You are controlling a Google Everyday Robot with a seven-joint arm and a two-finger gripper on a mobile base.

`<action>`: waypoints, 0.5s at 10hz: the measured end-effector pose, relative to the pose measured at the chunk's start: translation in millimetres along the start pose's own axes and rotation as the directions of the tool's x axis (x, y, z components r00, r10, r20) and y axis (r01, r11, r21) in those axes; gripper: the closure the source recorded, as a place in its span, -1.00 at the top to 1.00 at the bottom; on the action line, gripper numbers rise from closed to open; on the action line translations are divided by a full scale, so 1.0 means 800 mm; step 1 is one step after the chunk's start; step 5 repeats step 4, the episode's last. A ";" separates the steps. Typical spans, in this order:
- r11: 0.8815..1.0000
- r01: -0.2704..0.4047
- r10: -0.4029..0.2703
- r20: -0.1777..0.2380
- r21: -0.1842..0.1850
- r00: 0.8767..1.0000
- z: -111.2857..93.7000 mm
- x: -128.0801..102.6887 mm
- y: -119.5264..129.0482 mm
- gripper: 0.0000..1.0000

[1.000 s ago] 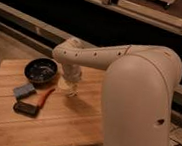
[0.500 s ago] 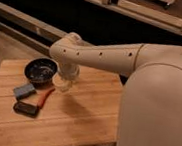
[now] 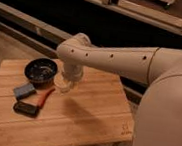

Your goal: Pick up the ceramic cup

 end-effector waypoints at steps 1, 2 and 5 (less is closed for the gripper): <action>1.000 0.002 -0.002 0.000 -0.002 1.000 0.000 0.001 0.002 -1.00; 1.000 0.004 -0.004 -0.002 -0.003 1.000 0.000 0.002 0.004 -1.00; 1.000 0.003 -0.003 -0.001 -0.002 1.000 0.000 0.001 0.003 -1.00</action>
